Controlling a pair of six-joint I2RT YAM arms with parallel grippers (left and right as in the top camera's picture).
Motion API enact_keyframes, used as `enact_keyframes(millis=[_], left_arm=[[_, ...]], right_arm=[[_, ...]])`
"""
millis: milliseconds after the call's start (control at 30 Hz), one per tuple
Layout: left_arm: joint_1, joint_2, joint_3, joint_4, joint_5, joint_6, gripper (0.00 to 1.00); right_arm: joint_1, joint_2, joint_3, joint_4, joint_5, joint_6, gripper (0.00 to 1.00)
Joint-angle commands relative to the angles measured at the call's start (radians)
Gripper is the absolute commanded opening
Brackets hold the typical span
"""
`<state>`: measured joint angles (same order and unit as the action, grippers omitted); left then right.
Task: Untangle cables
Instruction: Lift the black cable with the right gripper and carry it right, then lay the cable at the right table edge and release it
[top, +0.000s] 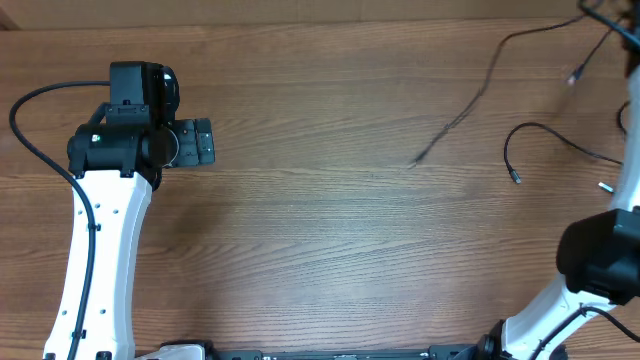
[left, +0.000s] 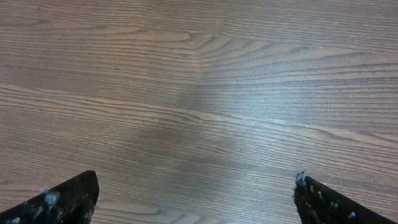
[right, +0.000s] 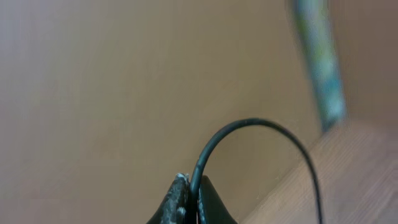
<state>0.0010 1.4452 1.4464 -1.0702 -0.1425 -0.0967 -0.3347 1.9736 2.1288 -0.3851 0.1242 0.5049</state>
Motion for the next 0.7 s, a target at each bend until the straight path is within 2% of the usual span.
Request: enact_keyframes(millis=[0, 167, 267, 667], left_arm=[[0.005, 0.006, 0.008, 0.001, 0.009, 0.011, 0.99], [0.005, 0.006, 0.008, 0.001, 0.009, 0.011, 1.00], [0.005, 0.006, 0.008, 0.001, 0.009, 0.011, 1.00], [0.005, 0.006, 0.008, 0.001, 0.009, 0.011, 1.00]], right_arm=[[-0.033, -0.046, 0.022, 0.100, 0.019, -0.130, 0.04], [-0.053, -0.068, 0.023, 0.260, 0.128, -0.235, 0.04], [-0.053, -0.068, 0.022, 0.259, 0.138, -0.277, 0.04], [-0.054, 0.019, 0.017, -0.101, 0.144, -0.270, 0.04]])
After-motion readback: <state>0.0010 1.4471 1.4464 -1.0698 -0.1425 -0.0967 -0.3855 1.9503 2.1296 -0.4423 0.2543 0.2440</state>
